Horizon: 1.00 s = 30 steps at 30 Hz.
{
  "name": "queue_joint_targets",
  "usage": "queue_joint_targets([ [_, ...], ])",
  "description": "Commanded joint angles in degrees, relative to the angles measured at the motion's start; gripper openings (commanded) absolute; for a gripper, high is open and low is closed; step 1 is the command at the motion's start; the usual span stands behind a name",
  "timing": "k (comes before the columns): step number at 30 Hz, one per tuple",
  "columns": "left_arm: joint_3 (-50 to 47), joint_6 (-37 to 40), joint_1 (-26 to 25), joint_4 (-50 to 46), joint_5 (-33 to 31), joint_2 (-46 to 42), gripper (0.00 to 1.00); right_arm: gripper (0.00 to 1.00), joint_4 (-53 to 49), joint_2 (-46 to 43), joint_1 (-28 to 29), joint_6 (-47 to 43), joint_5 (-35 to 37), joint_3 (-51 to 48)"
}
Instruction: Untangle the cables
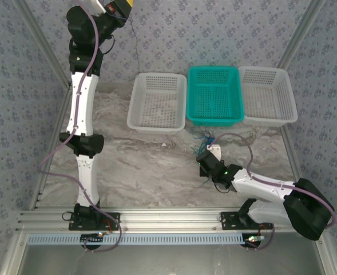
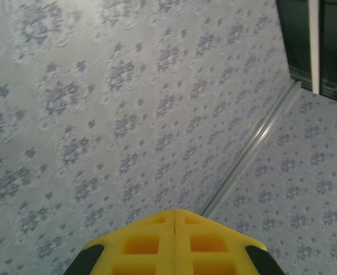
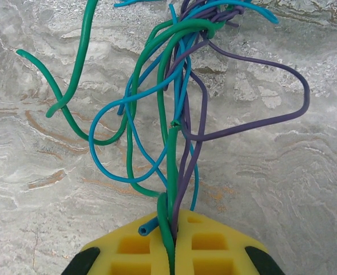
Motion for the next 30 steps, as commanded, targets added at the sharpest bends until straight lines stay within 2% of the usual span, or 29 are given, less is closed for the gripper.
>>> queue_joint_targets([
  [1, 2.4, 1.8, -0.1, 5.2, -0.2, -2.7, 0.00, 0.00, -0.8, 0.1, 0.4, 0.5, 1.6, 0.3],
  [7, 2.4, 5.6, -2.6, 12.3, -1.2, -3.2, 0.00, 0.00, -0.3, 0.4, 0.4, 0.9, 1.4, 0.2],
  [10, 2.4, 8.6, -4.5, 12.0, -2.2, -3.4, 0.00, 0.00, -0.3, 0.6, 0.4, 1.0, 1.3, 0.3],
  [22, 1.7, 15.0, -6.0, -6.9, -3.9, 2.9, 0.00, 0.00, -2.2, -2.5, 0.6, 1.4, 1.7, -0.8],
  [24, 1.8, 18.8, -6.9, -13.0, -6.7, 3.7, 0.00, 0.00, -2.5, -3.3, 0.7, 1.6, 1.9, -1.0],
  [27, 1.7, 26.8, -9.2, -24.4, -16.6, 4.4, 0.00, 0.00, -3.0, -4.3, 0.7, 1.6, 1.9, -1.1],
  [30, 0.7, 29.9, -10.5, -34.6, -25.1, 5.3, 0.00, 0.00, -3.7, -5.2, 0.7, 1.6, 2.2, -1.2],
])
